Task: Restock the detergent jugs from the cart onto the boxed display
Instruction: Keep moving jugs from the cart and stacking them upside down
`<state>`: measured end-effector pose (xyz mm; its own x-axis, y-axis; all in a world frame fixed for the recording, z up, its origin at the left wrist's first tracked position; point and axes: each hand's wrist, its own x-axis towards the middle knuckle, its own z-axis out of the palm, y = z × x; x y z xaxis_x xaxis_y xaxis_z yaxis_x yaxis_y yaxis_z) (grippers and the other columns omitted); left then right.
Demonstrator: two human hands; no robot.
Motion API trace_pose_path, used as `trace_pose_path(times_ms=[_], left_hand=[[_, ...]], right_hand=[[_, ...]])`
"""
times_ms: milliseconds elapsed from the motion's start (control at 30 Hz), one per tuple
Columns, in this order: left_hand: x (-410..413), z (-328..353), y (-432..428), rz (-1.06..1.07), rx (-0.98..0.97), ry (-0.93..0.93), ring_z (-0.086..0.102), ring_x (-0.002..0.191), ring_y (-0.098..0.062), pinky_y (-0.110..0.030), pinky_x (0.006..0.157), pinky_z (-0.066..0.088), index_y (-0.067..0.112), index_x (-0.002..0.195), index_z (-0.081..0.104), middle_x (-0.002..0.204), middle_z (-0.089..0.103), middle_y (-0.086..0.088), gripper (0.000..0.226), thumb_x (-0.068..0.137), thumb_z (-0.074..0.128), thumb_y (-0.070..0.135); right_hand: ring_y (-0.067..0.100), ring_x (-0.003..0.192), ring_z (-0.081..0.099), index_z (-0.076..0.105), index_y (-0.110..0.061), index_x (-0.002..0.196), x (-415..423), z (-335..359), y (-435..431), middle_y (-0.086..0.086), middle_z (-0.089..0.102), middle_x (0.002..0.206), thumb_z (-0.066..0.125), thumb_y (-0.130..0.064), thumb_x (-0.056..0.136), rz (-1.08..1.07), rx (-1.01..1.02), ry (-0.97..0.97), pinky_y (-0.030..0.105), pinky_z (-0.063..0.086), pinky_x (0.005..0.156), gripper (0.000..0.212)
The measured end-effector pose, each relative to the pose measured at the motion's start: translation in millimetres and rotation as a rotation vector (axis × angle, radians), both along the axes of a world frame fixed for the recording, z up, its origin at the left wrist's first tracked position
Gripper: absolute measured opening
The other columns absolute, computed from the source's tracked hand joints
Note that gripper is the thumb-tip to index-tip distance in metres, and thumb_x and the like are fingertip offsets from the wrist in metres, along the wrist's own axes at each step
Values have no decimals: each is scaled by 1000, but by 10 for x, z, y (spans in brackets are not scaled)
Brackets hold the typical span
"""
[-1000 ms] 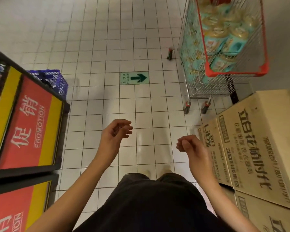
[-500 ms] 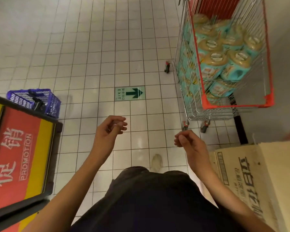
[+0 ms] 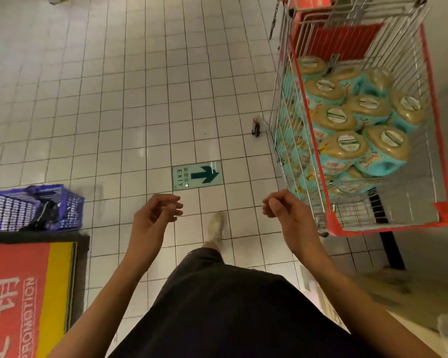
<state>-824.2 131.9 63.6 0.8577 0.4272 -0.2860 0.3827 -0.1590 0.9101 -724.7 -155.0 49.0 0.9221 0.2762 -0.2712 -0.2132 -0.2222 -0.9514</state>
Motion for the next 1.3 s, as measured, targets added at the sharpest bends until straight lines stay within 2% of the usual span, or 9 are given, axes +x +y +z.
trace_pose_path(times_ms=[100, 233, 400, 600, 733, 900, 1033, 1167, 1300], left_hand=[[718, -13, 282, -69, -20, 11, 74, 100, -21, -42, 92, 61, 12, 119, 68, 109, 75, -2, 19, 108, 53, 8], [1701, 37, 421, -269, -18, 7, 73, 102, -20, -50, 94, 60, 16, 116, 67, 110, 75, 0, 15, 108, 55, 12], [2869, 204, 232, -516, -32, -47, 72, 107, -23, -43, 94, 61, 25, 115, 66, 112, 73, 0, 34, 92, 54, 47], [4074, 104, -265, -677, -22, -77, 73, 100, -19, -39, 91, 61, 24, 114, 66, 108, 74, 1, 14, 103, 57, 21], [4705, 73, -543, -754, -32, -59, 73, 100, -17, -25, 85, 59, 24, 112, 68, 104, 75, 7, 26, 93, 58, 40], [5389, 49, -765, -782, -49, -25, 74, 99, -21, -25, 84, 59, 21, 113, 71, 106, 76, 1, 25, 95, 60, 34], [5927, 15, -990, -835, -79, 26, 74, 95, -23, -27, 82, 59, 27, 109, 74, 104, 76, -5, 26, 90, 63, 41], [6551, -79, -1314, -968, -85, 48, 74, 95, -23, -29, 82, 59, 26, 109, 74, 104, 77, -5, 28, 88, 64, 42], [7245, -222, -1740, -1152, -90, 47, 72, 91, -17, -27, 80, 57, 30, 101, 74, 96, 76, -2, 11, 93, 66, 29]], right_hand=[[18, 96, 73, 70, -20, 103, 443, -37, 224, -2, 76, 98, 57, -21, 108, -86, 8, 32, 33, 59, 91, 14], [19, 93, 72, 73, -23, 99, 939, 11, 396, 0, 75, 96, 58, -27, 101, -241, 82, 26, 27, 59, 85, 15], [18, 91, 71, 74, -33, 96, 1431, 4, 307, 2, 74, 93, 58, -26, 100, -403, 87, 44, 28, 57, 83, 18], [19, 88, 70, 74, -18, 101, 2172, -160, -12, 5, 74, 89, 59, -28, 100, -588, 94, 40, 29, 58, 84, 17], [15, 87, 71, 72, -18, 101, 2776, -251, -264, 2, 75, 89, 58, -25, 104, -641, 84, 41, 26, 58, 82, 16], [11, 85, 71, 74, -30, 95, 3597, -217, -550, 4, 74, 88, 60, -27, 103, -665, 103, 38, 20, 56, 78, 16], [16, 83, 67, 72, -32, 94, 4122, -151, -782, 7, 70, 87, 60, -45, 99, -717, 71, -3, 34, 56, 79, 18], [23, 84, 64, 69, -17, 96, 4601, -149, -961, 11, 69, 88, 58, -47, 98, -811, 81, -30, 52, 54, 86, 32], [38, 86, 61, 68, -24, 92, 4975, -181, -1071, 14, 67, 89, 58, -46, 99, -945, 66, -6, 61, 51, 85, 25]])
